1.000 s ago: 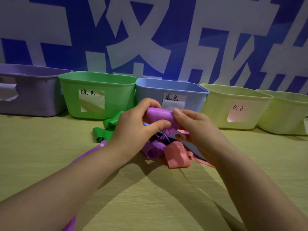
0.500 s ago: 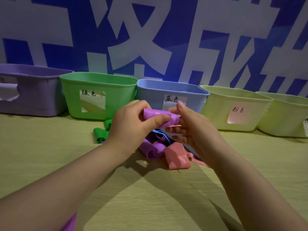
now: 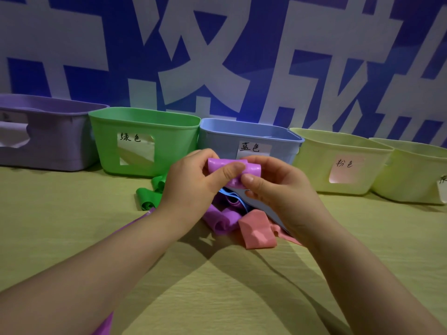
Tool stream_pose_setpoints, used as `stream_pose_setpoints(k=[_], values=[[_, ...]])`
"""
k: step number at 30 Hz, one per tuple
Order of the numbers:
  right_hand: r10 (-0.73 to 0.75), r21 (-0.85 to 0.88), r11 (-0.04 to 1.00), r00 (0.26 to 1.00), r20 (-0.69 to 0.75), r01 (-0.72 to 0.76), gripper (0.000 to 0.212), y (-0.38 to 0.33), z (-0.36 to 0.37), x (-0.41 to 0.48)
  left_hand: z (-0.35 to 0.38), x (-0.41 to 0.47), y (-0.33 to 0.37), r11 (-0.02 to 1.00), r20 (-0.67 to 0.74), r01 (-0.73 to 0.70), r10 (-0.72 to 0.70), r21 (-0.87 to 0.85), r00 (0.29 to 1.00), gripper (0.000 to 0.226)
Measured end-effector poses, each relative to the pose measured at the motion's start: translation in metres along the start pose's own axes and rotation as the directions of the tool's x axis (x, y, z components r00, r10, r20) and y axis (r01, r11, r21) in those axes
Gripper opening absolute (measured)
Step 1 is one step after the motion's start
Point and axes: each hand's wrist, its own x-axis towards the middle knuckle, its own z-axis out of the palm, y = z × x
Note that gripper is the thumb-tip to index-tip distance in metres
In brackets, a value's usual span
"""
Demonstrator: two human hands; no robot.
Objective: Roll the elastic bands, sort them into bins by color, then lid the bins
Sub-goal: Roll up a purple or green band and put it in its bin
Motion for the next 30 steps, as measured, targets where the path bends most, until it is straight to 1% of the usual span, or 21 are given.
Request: stream_pose_setpoints(k=[3,6,10,13,15,16,19,20,24,27,30], values=[[-0.032,-0.035,0.999,0.999,-0.008,0.031,0.026,0.0,0.002,0.0,0.0,0.001,0.0,0.999,-0.006,0.036,-0.036,-0.024,0.999,0.072],[-0.064,-0.121,0.991,0.998,-0.001,0.064,0.028,0.001,0.004,0.0,-0.002,0.0,0.0,0.993,0.001,0.083,-0.083,-0.084,0.997,0.065],[-0.075,-0.126,0.989,0.997,0.018,0.077,0.027,0.001,0.004,-0.002,-0.002,0.001,0.002,0.983,0.031,0.117,-0.114,-0.141,0.993,0.059],[-0.103,-0.137,0.985,0.995,0.021,0.104,0.027,-0.001,0.005,-0.003,-0.003,0.002,0.004,0.976,0.059,0.155,-0.148,-0.153,0.987,0.07],[-0.117,-0.174,0.978,0.993,0.01,0.117,0.027,-0.001,0.006,-0.004,-0.003,0.002,0.004,0.97,0.077,0.181,-0.17,-0.161,0.982,0.069],[-0.12,-0.195,0.974,0.993,0.004,0.118,0.028,-0.001,0.006,-0.004,-0.002,0.003,0.003,0.972,0.083,0.181,-0.17,-0.149,0.982,0.071],[-0.111,-0.205,0.973,0.993,-0.029,0.103,0.03,0.0,0.004,-0.003,-0.003,0.003,0.004,0.986,0.115,0.149,-0.14,-0.077,0.983,0.089],[-0.104,-0.199,0.975,0.994,-0.038,0.095,0.029,0.0,0.004,-0.003,-0.004,0.003,0.005,0.988,0.129,0.142,-0.133,-0.061,0.983,0.091],[-0.073,-0.209,0.976,0.995,-0.065,0.058,0.025,-0.001,0.008,-0.005,-0.012,0.006,0.012,0.992,0.166,0.128,-0.127,0.005,0.978,0.076],[-0.092,-0.19,0.979,0.993,-0.075,0.076,0.026,-0.007,0.016,-0.004,-0.02,0.012,0.016,0.99,0.138,0.138,-0.137,0.007,0.981,0.08],[-0.126,-0.19,0.975,0.991,-0.051,0.114,0.028,-0.017,0.031,-0.001,-0.04,0.016,0.023,0.993,0.114,0.113,-0.116,0.028,0.987,0.081]])
